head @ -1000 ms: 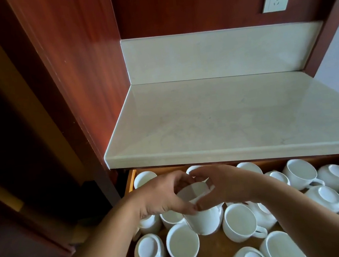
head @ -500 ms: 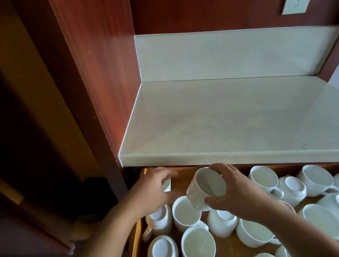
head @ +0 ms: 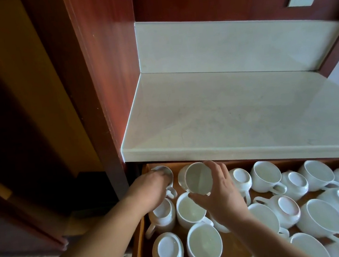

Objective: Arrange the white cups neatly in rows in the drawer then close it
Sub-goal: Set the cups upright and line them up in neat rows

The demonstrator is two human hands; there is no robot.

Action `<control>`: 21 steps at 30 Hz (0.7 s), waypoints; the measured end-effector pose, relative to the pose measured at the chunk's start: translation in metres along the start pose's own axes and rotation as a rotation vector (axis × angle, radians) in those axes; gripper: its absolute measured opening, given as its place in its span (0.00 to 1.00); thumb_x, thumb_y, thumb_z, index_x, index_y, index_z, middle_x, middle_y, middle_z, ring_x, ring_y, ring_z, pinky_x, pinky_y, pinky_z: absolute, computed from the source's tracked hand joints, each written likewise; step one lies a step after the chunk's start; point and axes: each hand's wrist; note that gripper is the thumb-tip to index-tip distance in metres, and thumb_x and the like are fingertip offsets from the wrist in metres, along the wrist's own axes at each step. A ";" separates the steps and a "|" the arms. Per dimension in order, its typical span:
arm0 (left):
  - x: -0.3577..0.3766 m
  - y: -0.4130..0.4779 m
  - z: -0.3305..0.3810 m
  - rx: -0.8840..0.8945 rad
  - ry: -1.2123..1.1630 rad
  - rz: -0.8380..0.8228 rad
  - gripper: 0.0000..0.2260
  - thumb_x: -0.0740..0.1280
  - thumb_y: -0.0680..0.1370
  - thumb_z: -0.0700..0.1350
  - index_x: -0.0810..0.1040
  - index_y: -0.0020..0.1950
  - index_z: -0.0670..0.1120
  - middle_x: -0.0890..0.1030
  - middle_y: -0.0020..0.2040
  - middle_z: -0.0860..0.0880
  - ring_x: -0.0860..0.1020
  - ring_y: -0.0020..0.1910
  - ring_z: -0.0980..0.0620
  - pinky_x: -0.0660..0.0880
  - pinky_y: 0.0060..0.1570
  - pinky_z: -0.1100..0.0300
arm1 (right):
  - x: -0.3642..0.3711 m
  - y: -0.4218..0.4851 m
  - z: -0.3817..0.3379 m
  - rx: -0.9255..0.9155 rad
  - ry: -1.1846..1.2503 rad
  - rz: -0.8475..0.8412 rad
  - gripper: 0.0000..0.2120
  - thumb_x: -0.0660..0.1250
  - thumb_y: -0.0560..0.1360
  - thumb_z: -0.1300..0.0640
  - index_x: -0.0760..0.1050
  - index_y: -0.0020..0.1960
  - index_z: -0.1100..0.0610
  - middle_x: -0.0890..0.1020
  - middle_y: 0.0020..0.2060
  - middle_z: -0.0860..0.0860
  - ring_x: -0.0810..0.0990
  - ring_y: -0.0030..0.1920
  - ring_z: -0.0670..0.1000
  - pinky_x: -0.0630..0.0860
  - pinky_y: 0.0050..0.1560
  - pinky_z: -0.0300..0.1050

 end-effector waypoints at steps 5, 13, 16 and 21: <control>0.016 0.001 -0.005 -0.015 -0.006 0.060 0.12 0.67 0.79 0.42 0.81 0.61 0.54 0.82 0.59 0.53 0.82 0.55 0.50 0.79 0.49 0.57 | 0.013 0.001 0.007 -0.005 -0.017 0.009 0.43 0.81 0.66 0.47 0.62 0.75 0.48 0.65 0.65 0.41 0.75 0.63 0.51 0.78 0.58 0.50; 0.020 0.000 -0.004 -0.002 -0.017 0.138 0.10 0.69 0.79 0.43 0.81 0.59 0.52 0.82 0.55 0.52 0.81 0.54 0.49 0.76 0.47 0.57 | 0.019 0.015 0.006 0.003 -0.074 -0.039 0.40 0.78 0.68 0.42 0.64 0.74 0.48 0.72 0.65 0.47 0.76 0.61 0.53 0.77 0.56 0.49; 0.021 0.000 -0.005 -0.009 -0.007 0.130 0.08 0.70 0.78 0.44 0.81 0.57 0.52 0.82 0.53 0.52 0.82 0.52 0.49 0.73 0.43 0.58 | 0.020 0.025 0.008 -0.005 -0.160 -0.057 0.39 0.77 0.67 0.38 0.66 0.73 0.49 0.74 0.63 0.47 0.72 0.63 0.52 0.70 0.63 0.46; 0.019 0.000 -0.002 -0.019 0.031 0.093 0.04 0.70 0.79 0.43 0.80 0.52 0.50 0.80 0.49 0.52 0.81 0.47 0.48 0.66 0.37 0.59 | 0.024 0.040 0.011 -0.033 -0.366 -0.137 0.39 0.70 0.67 0.30 0.67 0.72 0.48 0.75 0.64 0.46 0.68 0.65 0.53 0.61 0.66 0.48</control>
Point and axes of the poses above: each hand's wrist, its own y-axis towards the middle knuckle, its own x-axis out of the palm, z = x × y
